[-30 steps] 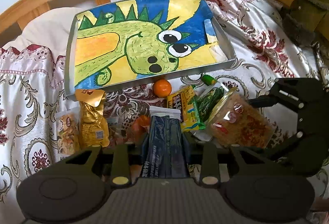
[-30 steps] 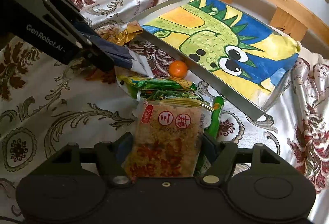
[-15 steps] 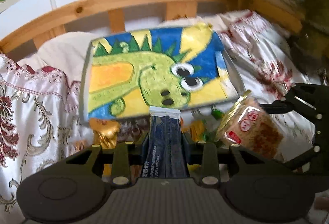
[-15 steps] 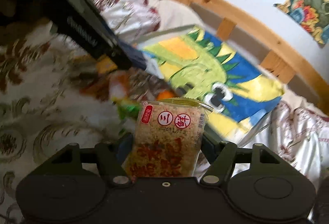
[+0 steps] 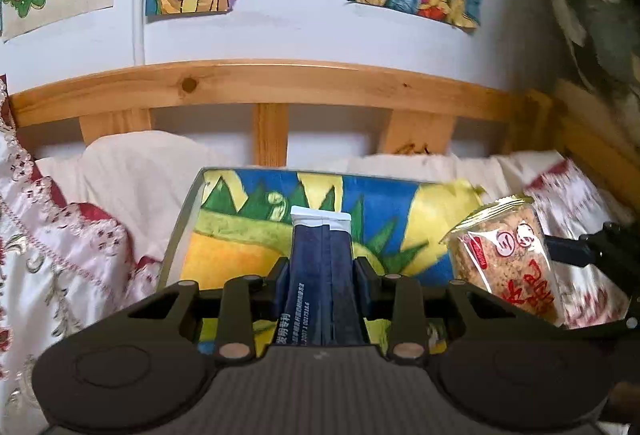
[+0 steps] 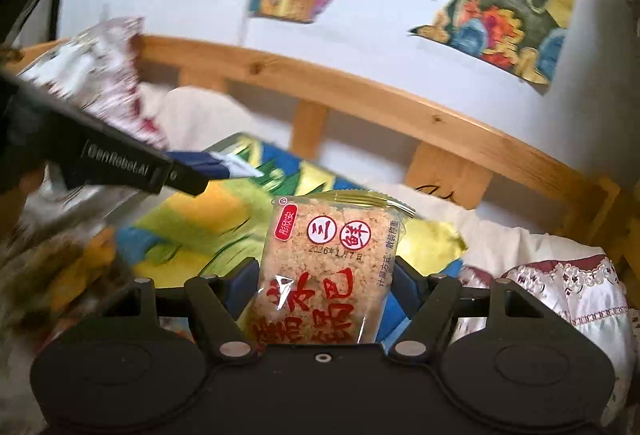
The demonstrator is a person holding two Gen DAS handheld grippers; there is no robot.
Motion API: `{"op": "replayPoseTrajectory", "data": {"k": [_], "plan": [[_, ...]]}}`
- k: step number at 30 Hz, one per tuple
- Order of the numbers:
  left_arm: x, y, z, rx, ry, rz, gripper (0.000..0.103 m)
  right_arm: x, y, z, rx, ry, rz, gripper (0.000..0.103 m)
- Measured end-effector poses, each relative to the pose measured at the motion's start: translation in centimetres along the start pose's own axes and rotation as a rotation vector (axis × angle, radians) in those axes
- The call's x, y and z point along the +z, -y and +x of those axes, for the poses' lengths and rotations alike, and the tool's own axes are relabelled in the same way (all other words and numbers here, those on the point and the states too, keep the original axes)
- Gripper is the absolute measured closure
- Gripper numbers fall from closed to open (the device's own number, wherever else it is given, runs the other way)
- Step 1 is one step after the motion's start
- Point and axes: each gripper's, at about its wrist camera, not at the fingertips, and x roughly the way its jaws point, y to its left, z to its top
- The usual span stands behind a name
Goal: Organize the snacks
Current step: 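Carry the blue packet with left tool while right carries rice-cake bag to tray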
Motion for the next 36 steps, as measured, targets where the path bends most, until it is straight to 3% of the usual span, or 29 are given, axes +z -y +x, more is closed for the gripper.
{"op": "replayPoseTrajectory", "data": {"k": [4, 14, 25, 36], "plan": [[-0.2, 1.0, 2.6, 0.013, 0.000, -0.002, 0.066, 0.3, 1.0, 2.6, -0.019, 0.004, 0.048, 0.031], [-2.3, 1.3, 7.0, 0.039, -0.043, 0.007, 0.066, -2.3, 1.2, 6.8, -0.003, -0.091, 0.110, 0.031], [-3.7, 0.7, 9.7, 0.074, -0.066, 0.004, 0.065, -5.0, 1.3, 8.1, 0.010, -0.148, 0.124, 0.031], [-4.9, 0.8, 10.7, 0.079, -0.130, 0.001, 0.060, -5.6, 1.5, 8.3, 0.019, -0.169, 0.139, 0.030]]}}
